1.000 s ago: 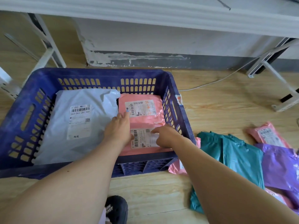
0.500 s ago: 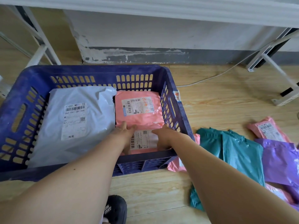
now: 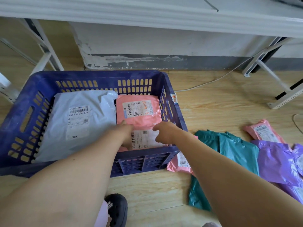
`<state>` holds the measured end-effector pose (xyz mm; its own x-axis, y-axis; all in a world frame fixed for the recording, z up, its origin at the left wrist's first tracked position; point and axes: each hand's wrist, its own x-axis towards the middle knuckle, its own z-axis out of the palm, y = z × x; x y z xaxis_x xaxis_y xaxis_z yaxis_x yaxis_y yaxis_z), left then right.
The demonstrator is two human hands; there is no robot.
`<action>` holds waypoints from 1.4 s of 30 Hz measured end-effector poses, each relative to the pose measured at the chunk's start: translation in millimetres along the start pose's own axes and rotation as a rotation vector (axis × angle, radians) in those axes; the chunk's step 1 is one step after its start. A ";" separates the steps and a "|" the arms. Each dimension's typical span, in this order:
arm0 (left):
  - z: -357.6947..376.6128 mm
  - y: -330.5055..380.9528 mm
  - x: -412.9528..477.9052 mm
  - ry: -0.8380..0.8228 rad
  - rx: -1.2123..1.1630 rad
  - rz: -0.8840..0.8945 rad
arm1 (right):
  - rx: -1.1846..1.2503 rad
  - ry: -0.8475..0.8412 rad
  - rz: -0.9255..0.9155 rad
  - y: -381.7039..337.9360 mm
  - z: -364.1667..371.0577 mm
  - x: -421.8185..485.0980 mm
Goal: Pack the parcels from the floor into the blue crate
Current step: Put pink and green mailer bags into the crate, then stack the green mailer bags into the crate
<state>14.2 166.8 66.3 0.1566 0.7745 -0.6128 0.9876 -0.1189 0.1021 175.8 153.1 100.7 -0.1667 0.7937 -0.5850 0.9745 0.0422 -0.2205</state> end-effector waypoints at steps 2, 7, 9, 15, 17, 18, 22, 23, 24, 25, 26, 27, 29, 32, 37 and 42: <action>-7.5 -0.7 -6.0 0.094 0.001 -0.003 | 0.093 0.097 -0.024 0.4 -7.0 -7.7; -29.8 4.5 -17.1 0.231 -0.083 0.014 | 0.394 0.318 -0.009 6.5 -26.2 -28.4; -42.3 15.4 -26.0 0.292 -0.107 0.055 | 0.421 0.379 -0.007 15.5 -34.8 -42.6; -70.8 68.1 -47.4 0.493 -0.149 0.237 | 0.547 0.523 0.103 59.9 -45.8 -73.9; -75.1 90.7 -51.4 0.531 -0.175 0.292 | 0.599 0.560 0.155 79.1 -46.8 -85.5; -76.4 100.5 -52.9 0.545 -0.181 0.315 | 0.612 0.573 0.181 86.9 -47.1 -90.4; -75.7 150.7 -59.0 0.557 -0.141 0.444 | 0.682 0.606 0.271 124.6 -43.2 -114.6; -74.3 159.9 -59.4 0.553 -0.133 0.468 | 0.689 0.602 0.290 131.3 -41.5 -118.2; -72.0 169.5 -59.7 0.543 -0.131 0.494 | 0.692 0.602 0.307 139.0 -39.0 -121.4; -68.2 183.7 -60.1 0.526 -0.127 0.528 | 0.698 0.607 0.325 150.7 -35.6 -127.0; -62.9 195.8 -59.8 0.508 -0.122 0.553 | 0.700 0.608 0.344 161.1 -31.6 -131.2; -56.5 205.7 -59.8 0.489 -0.109 0.572 | 0.691 0.606 0.361 169.7 -27.6 -133.9; -41.8 226.8 -57.9 0.440 -0.073 0.605 | 0.661 0.611 0.403 189.8 -19.5 -136.7; -16.7 242.8 -52.1 0.362 -0.043 0.607 | 0.669 0.588 0.430 206.0 -7.8 -136.3; 34.6 275.8 -30.5 0.216 0.018 0.587 | 0.655 0.500 0.528 241.5 32.7 -128.4; 76.7 296.1 -16.7 0.074 0.017 0.547 | 0.490 0.212 0.559 251.8 77.4 -113.3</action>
<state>304.5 71.0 46.7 0.6469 0.6385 -0.4168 0.7622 -0.5259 0.3774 428.4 26.8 51.0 0.4114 0.7191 -0.5601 0.7191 -0.6337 -0.2854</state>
